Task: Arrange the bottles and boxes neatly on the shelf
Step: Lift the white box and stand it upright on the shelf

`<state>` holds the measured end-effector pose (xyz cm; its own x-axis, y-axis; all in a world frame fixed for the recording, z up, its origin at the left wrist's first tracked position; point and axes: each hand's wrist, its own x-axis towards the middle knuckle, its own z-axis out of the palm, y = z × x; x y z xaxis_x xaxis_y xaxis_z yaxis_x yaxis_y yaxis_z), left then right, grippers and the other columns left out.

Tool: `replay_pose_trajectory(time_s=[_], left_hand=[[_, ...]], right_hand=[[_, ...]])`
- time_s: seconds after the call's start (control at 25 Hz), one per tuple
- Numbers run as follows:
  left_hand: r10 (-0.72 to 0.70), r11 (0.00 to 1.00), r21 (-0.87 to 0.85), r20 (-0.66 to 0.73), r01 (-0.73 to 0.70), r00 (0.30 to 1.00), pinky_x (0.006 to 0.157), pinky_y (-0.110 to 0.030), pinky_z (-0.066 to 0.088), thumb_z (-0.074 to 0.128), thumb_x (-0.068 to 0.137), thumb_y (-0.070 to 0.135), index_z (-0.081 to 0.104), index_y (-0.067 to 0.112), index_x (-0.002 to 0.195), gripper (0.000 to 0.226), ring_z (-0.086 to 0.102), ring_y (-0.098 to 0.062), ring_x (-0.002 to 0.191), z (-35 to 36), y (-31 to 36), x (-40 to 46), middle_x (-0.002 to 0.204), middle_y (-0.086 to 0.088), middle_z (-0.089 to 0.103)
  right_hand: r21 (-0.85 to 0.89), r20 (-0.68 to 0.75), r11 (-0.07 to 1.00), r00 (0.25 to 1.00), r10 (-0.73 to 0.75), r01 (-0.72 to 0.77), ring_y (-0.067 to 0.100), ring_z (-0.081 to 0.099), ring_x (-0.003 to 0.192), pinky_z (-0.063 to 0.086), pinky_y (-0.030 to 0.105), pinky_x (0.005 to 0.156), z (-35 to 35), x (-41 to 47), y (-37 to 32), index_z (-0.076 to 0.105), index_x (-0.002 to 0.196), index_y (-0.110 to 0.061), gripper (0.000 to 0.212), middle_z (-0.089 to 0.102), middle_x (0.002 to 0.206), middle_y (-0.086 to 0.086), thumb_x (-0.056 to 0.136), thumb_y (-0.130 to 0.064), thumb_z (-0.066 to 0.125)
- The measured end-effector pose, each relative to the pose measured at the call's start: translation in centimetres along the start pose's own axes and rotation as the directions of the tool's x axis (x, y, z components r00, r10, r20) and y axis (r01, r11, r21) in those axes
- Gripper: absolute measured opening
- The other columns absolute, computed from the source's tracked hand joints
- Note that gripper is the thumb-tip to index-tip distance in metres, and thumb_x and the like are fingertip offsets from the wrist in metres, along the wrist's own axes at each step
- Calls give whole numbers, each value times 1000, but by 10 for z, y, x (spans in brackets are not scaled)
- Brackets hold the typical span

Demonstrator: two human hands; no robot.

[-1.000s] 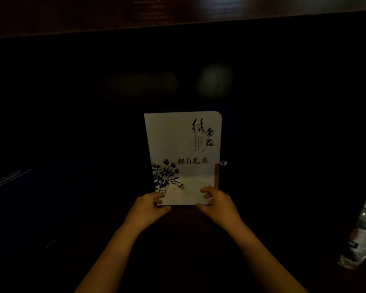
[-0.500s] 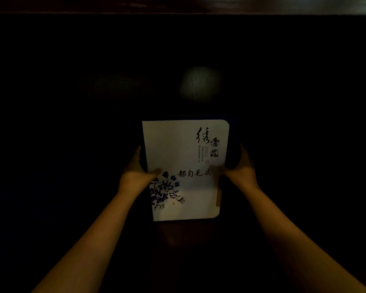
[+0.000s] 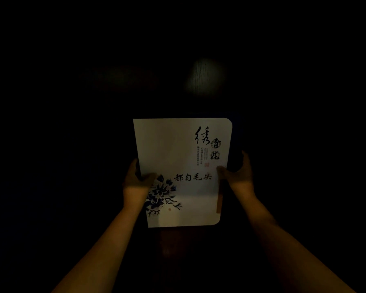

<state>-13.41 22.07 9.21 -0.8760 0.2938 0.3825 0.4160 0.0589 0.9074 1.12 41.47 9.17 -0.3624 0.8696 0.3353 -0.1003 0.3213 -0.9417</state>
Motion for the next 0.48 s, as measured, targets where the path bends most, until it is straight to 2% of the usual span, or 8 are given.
replay_pose_trajectory(time_s=[0.12, 0.24, 0.4, 0.48], left_hand=[[-54, 996, -77, -8, 54, 998, 90, -27, 42, 67, 79, 7, 49, 9, 129, 53, 55, -24, 110, -8, -12, 2, 126, -15, 57], [-86, 985, -148, 14, 88, 996, 84, -22, 44, 68, 79, 9, 52, 12, 126, 49, 57, -15, 99, -12, -18, 5, 120, -9, 60], [-69, 989, -132, 1, 68, 998, 91, -27, 43, 69, 78, 7, 56, 9, 122, 47, 58, -16, 100, -15, -20, 1, 120, -10, 62], [-30, 995, -97, -17, 28, 999, 95, -32, 43, 70, 76, 5, 56, 5, 121, 47, 58, -19, 104, -20, -21, -6, 120, -10, 61]], right_hand=[[45, -4, 996, 997, 79, -78, 21, 49, 115, 46, 28, 82, -9, 1, 11, 34, 136, -20, 76, 48, 135, 12, 73, -9, 74], [60, -45, 991, 991, 122, -120, 24, 51, 115, 44, 30, 85, -10, 0, 20, 39, 134, -18, 72, 49, 134, 13, 72, -12, 75], [69, -75, 996, 995, 66, -61, 5, 54, 86, 43, 14, 68, -14, -13, 21, 46, 128, -14, 66, 58, 120, 10, 70, -9, 77], [48, -62, 998, 997, 54, -51, 8, 53, 92, 45, 18, 73, -21, -20, 19, 46, 129, -12, 68, 58, 121, 12, 69, -10, 77]])
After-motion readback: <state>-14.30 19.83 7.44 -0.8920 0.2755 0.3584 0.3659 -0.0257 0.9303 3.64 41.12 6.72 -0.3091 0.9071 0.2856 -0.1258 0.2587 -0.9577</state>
